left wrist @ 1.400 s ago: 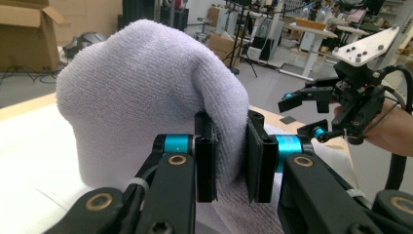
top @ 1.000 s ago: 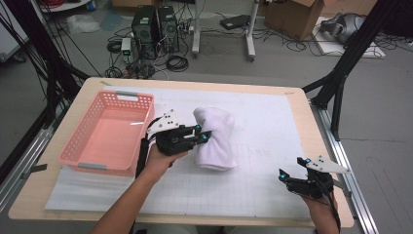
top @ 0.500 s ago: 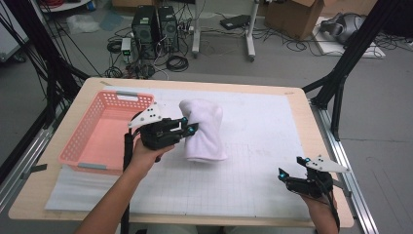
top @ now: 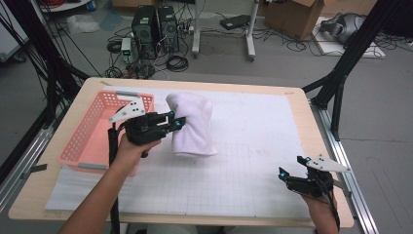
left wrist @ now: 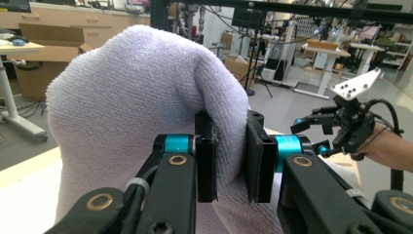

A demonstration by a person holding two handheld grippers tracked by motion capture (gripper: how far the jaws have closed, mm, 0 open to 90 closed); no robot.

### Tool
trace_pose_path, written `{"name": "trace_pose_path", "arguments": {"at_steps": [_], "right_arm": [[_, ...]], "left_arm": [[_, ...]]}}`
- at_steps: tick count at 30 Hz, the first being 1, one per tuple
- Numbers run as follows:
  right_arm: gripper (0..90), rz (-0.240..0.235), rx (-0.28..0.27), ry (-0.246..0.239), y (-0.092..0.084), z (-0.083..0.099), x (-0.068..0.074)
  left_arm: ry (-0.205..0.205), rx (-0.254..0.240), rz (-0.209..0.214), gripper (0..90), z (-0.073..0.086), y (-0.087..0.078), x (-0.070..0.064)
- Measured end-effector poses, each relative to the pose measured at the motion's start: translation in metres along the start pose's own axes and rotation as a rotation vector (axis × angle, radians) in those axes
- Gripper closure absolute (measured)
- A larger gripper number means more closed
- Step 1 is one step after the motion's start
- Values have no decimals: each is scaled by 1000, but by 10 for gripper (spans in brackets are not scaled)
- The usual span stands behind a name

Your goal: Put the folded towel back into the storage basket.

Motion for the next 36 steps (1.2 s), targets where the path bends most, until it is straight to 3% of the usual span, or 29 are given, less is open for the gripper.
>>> {"name": "trace_pose_path", "arguments": {"at_steps": [11, 28, 36], "right_arm": [[183, -1, 4, -1, 2, -1, 1], [183, 5, 6, 2, 3, -3, 1], [183, 12, 6, 4, 3, -3, -1]], "left_arm": [[10, -43, -38, 772, -20, -39, 15], [18, -85, -108, 771, -33, -89, 33], [10, -107, -121, 771, -40, -109, 39]]}}
Point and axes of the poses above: each handheld gripper's, and its own axes: y roughly forward along the jaws, z roughly out of its underside, x roughly to its left, the point moved 3 cm from there along y, roughly forward along the jaws, and after that the axes turned 6 degrees about -y, right-handed, at the moved point
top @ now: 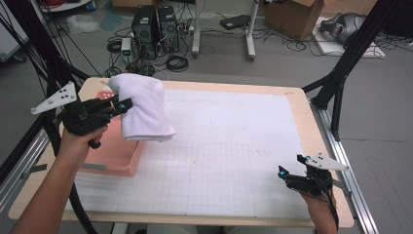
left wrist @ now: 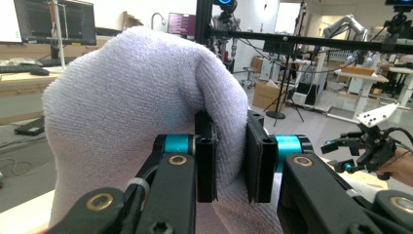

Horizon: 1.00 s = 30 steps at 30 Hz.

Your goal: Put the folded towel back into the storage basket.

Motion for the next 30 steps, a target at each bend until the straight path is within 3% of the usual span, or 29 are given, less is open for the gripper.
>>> {"name": "trace_pose_path", "arguments": {"at_steps": [19, 30], "right_arm": [[183, 9, 11, -16, 3, -2, 3], [183, 25, 25, -19, 2, -2, 3]], "left_arm": [[-18, -27, -43, 771, -6, -42, 31], [-34, -15, -74, 770, -2, -64, 51]]}}
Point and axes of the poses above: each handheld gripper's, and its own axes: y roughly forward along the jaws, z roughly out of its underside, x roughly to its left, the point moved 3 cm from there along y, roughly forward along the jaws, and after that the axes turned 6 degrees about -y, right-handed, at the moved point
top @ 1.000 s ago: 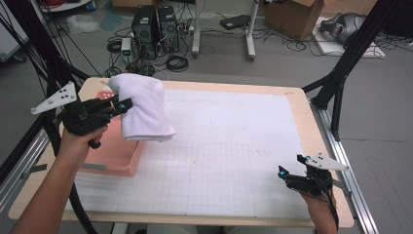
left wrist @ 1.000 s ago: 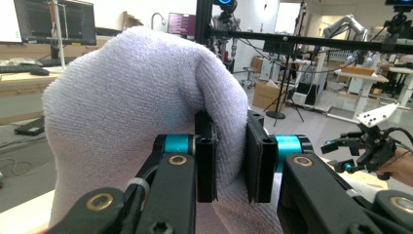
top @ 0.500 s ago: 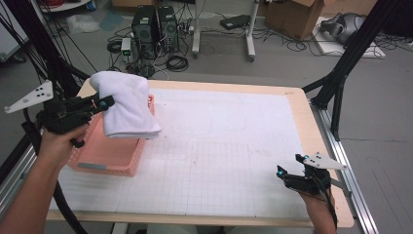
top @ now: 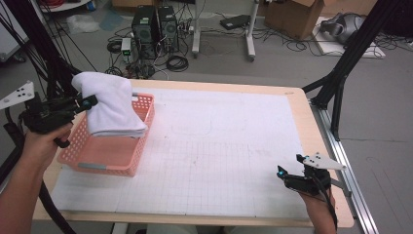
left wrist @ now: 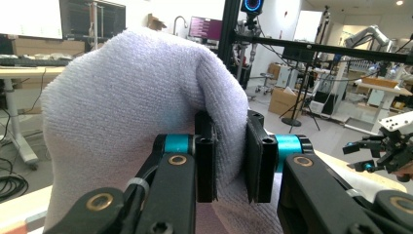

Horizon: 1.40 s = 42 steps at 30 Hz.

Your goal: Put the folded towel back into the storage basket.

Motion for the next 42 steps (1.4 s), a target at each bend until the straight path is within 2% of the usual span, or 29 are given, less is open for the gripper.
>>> {"name": "trace_pose_path", "arguments": {"at_steps": [8, 16, 22, 26, 31, 36, 42], "right_arm": [[183, 5, 4, -5, 0, 0, 0], [183, 1, 13, -12, 3, -1, 4], [183, -1, 15, -20, 5, -1, 5], [183, -3, 19, -16, 6, 0, 5], [183, -1, 21, -17, 6, 0, 5], [183, -5, 27, -26, 7, 0, 7], [183, -4, 28, -23, 7, 0, 7]], "left_arm": [[-18, -10, -12, 770, 1, -13, 14], [-35, 30, -17, 768, 17, -17, 26], [-55, 58, -27, 767, 29, -14, 37], [-64, 79, -18, 766, 35, -12, 43], [-66, 115, 2, 766, 42, -5, 45], [-71, 148, 39, 762, 50, 4, 45], [-96, 194, 36, 755, 65, 9, 48]]}}
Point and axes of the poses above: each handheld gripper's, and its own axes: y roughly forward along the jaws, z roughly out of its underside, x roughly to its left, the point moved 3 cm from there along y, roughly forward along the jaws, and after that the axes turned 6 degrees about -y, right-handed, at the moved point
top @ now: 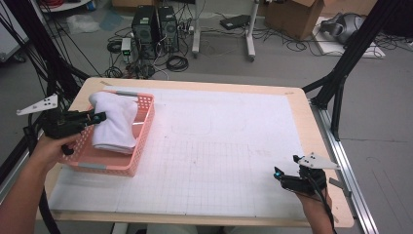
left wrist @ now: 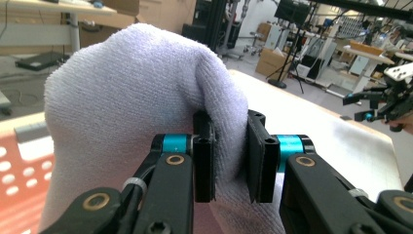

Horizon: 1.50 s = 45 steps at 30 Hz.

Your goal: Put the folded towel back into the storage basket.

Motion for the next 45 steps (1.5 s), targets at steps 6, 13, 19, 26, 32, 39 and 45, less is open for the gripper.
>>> {"name": "trace_pose_path", "arguments": {"at_steps": [6, 13, 19, 26, 32, 39, 45], "right_arm": [[183, 1, 3, 2, 0, 0, 0], [184, -2, 5, -2, 0, 0, 1], [183, 0, 3, 2, 0, 0, 0], [184, -2, 3, -2, 0, 0, 0], [184, -5, 4, -4, 1, 0, 0], [183, -4, 2, -3, 0, 0, 0], [184, -4, 2, 4, -1, 0, 0]], "left_arm": [[-49, 58, -21, 736, 7, 0, 6], [-150, 64, -58, 572, 6, -4, 11], [-229, 23, -126, 425, 1, -17, 17], [-216, 69, -288, 384, 0, -26, 18], [-193, 194, -459, 347, 2, -22, 11], [-203, 258, -556, 299, 9, -17, 6], [-246, 324, -621, 280, 19, -5, 13]]}}
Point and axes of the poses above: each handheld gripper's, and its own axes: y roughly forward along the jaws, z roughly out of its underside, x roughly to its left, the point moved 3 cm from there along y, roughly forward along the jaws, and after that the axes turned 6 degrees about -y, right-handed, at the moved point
